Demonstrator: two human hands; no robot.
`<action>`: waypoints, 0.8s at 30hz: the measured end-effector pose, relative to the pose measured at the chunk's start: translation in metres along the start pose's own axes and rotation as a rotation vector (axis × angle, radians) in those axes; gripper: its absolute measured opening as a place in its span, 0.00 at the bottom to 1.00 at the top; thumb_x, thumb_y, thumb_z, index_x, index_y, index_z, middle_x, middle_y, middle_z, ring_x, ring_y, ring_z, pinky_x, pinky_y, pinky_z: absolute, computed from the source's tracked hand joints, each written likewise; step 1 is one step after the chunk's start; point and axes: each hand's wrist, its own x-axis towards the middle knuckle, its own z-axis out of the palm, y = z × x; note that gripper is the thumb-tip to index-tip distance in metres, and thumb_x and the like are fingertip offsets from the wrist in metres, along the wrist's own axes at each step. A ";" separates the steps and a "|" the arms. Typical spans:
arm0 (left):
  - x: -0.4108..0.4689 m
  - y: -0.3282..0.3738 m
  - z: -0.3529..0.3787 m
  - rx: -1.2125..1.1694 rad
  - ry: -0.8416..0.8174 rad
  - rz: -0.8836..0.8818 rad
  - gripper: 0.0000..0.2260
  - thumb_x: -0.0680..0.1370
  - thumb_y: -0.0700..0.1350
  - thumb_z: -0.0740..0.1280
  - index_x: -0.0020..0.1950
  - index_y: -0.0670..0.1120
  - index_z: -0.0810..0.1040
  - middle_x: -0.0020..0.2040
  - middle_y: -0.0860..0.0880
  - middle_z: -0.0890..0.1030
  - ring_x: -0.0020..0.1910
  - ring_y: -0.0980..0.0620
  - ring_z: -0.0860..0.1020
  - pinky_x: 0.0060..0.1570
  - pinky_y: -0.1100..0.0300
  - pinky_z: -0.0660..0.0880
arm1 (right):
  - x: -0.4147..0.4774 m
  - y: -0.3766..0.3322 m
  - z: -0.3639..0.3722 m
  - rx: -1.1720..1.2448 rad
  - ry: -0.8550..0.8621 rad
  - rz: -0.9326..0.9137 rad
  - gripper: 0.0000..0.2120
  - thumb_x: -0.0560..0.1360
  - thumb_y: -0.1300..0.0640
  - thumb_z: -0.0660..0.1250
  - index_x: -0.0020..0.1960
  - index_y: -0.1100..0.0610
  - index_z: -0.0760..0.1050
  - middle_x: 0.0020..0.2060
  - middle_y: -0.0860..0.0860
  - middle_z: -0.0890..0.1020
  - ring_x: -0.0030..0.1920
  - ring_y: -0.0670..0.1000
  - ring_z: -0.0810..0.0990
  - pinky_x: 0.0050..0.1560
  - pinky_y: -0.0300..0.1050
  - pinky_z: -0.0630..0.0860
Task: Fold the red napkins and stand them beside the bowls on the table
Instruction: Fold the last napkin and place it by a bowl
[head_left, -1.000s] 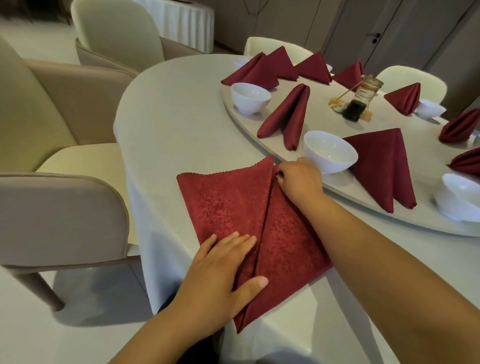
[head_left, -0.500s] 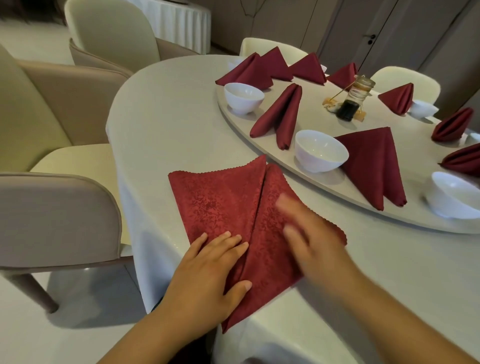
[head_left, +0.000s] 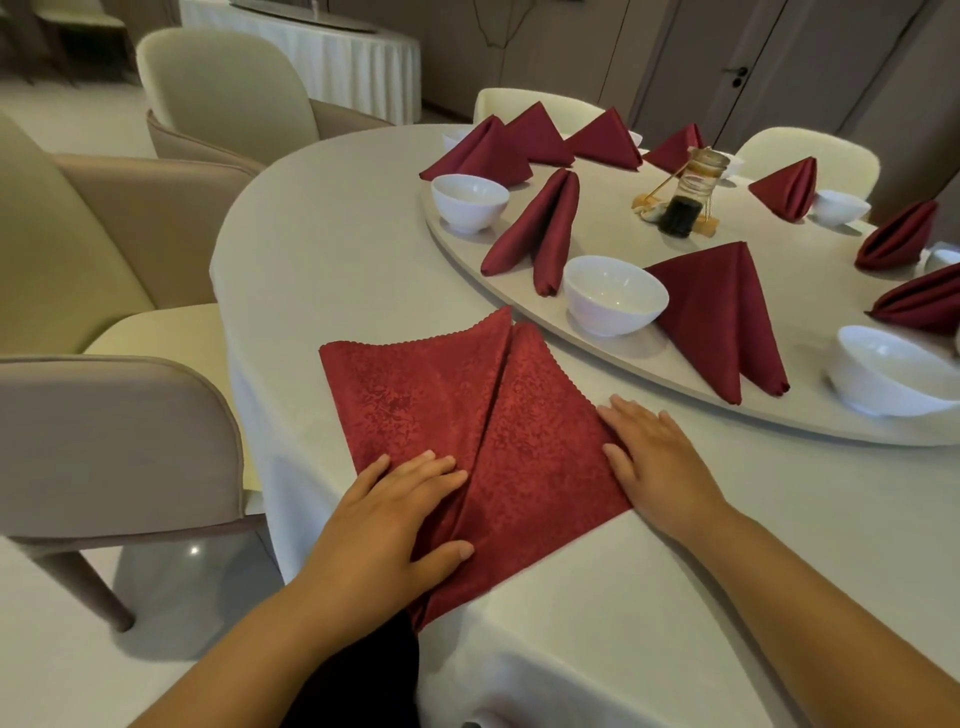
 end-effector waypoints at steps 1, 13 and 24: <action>0.000 0.000 0.000 0.003 -0.008 -0.001 0.24 0.77 0.65 0.47 0.62 0.52 0.69 0.59 0.51 0.79 0.63 0.55 0.66 0.64 0.66 0.51 | 0.000 0.002 -0.001 0.020 0.047 0.015 0.21 0.81 0.53 0.52 0.72 0.55 0.60 0.73 0.52 0.60 0.73 0.50 0.56 0.69 0.36 0.41; -0.024 -0.036 -0.026 -0.270 -0.001 0.175 0.22 0.75 0.52 0.60 0.69 0.64 0.63 0.70 0.63 0.63 0.70 0.63 0.60 0.69 0.68 0.52 | -0.051 -0.021 -0.012 0.053 0.200 -0.501 0.18 0.69 0.50 0.60 0.58 0.51 0.69 0.57 0.48 0.78 0.58 0.45 0.73 0.67 0.40 0.59; 0.003 -0.037 -0.034 0.081 0.004 0.357 0.20 0.69 0.46 0.59 0.61 0.50 0.70 0.56 0.48 0.81 0.59 0.54 0.71 0.66 0.62 0.57 | -0.035 -0.055 0.002 -0.075 0.260 -0.594 0.20 0.54 0.58 0.81 0.45 0.55 0.83 0.42 0.47 0.85 0.44 0.46 0.83 0.51 0.48 0.77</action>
